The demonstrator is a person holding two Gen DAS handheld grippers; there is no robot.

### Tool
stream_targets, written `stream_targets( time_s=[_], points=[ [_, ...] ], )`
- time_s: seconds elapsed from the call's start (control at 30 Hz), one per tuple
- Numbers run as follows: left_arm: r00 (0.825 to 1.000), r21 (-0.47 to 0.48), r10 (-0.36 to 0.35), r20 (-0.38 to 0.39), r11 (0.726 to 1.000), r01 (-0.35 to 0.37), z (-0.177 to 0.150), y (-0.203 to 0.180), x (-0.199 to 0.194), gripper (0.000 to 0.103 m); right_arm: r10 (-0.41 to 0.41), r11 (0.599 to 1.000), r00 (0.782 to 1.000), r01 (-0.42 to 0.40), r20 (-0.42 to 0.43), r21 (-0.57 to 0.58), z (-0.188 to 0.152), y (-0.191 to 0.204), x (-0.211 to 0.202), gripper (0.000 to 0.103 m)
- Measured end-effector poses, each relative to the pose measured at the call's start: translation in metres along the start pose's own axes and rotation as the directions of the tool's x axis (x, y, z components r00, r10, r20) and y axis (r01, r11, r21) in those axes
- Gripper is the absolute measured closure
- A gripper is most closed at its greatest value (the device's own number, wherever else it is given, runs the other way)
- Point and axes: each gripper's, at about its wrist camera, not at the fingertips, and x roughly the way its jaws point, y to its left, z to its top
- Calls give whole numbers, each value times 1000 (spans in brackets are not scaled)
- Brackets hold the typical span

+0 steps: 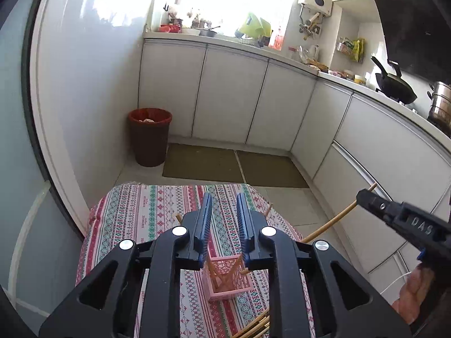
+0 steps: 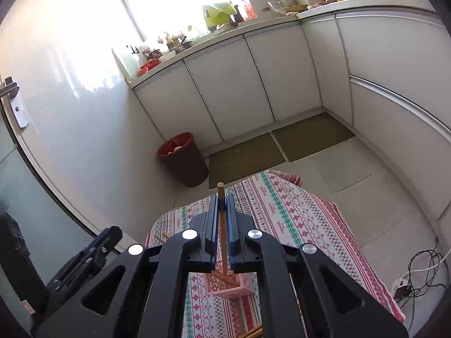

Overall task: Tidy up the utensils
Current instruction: 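Open the left gripper to drop its chopstick in while the right gripper releases its own, then grasp a chopstick from the pile with the left gripper while the right grasps another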

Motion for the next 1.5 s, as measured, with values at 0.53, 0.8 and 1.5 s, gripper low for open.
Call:
stream_targets(
  time_s=[0.53,0.8,1.5],
  points=[
    [999,1,49,6,999,-49,5,7,-5,61,-37,994,995,27,-93,-107,-35,13,54,88],
    [996,48,89,-4,995,-88,-5,-5,-9,45,-110,986,993,105,-32,-130,-35,4,29,62],
    [974,151,138,-180,982,-111,-52,-19,12,7,-299,951,954,297,-11,-85,-62,-56,-14,7]
  ],
)
